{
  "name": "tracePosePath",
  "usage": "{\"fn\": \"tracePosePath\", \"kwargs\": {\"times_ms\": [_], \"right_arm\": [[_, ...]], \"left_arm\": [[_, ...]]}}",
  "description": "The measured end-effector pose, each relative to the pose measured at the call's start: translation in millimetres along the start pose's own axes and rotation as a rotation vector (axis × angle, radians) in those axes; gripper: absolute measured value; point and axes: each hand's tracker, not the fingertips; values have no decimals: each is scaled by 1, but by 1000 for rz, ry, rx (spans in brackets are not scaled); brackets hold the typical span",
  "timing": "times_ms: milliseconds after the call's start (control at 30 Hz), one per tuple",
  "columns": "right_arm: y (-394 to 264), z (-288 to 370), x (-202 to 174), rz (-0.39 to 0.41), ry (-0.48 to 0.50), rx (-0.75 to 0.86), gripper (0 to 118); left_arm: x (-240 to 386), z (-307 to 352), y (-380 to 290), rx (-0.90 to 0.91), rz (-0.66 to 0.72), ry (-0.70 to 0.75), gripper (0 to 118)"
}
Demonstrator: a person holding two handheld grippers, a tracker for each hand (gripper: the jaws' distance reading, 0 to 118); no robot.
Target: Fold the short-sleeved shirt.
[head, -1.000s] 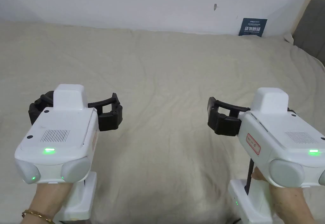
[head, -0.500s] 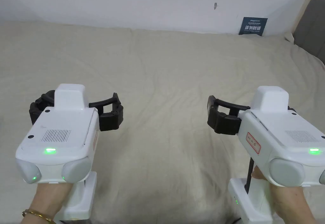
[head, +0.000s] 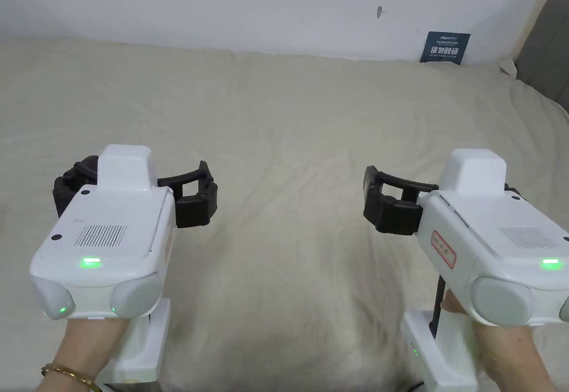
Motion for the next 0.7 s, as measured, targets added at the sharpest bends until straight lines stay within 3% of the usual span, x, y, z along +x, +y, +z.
{"fn": "tracePosePath", "kwargs": {"times_ms": [567, 600, 700], "right_arm": [[2, 1, -1, -5, -26, 17, 118], [4, 2, 0, -34, -25, 2, 118], [20, 2, 6, -227, 49, -206, 118]], "left_arm": [[-1, 1, 1, -9, 13, 1, 118], [0, 2, 3, -19, 16, 7, 118], [3, 14, 8, -33, 23, -5, 118]]}}
